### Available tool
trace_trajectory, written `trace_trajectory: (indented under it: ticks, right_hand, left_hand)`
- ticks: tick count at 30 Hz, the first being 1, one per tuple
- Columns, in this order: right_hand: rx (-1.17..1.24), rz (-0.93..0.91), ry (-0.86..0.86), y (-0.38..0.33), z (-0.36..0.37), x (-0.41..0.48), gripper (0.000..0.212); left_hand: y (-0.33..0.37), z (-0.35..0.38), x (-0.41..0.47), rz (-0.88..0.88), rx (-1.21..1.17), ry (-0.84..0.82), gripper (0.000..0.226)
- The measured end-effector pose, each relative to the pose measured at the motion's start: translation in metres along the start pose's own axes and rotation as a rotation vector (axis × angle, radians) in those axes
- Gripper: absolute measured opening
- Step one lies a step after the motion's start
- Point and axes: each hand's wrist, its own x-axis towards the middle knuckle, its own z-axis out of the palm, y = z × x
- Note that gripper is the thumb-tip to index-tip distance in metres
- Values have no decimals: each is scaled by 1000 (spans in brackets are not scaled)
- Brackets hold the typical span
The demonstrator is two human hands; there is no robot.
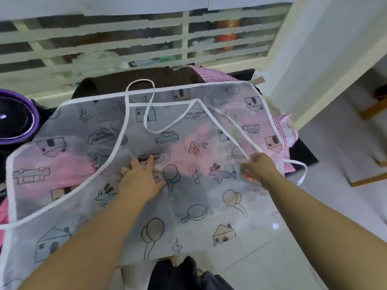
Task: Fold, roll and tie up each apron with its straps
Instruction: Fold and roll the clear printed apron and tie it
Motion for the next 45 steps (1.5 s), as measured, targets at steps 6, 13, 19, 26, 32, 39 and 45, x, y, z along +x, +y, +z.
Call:
trace_trajectory:
  ticks: [6,13,19,26,32,39,45]
  right_hand:
    - [-12,-259,186,-27,8,-16,13]
    - [-103,-690,226,-82,31,-15,12]
    - [-277,-834,140,-34,2,-7,33]
    - [189,-496,706,48,-37,-31,33]
    - [693,-12,192,52,-36,-19,30]
    - [754,-56,166,37,-63,-8,21]
    - [762,-174,62,21,-114,-26,23]
  left_hand:
    - [8,-1,-7,-48,-101,58,80]
    - [52,40,-23,467,82,158,82]
    - [48,49,4,351,92,107,75]
    - [49,45,8,346,105,134,76]
    - [49,45,9,334,109,135,77]
    - [48,47,9,323,101,133,97]
    - [45,48,9,351,85,141,97]
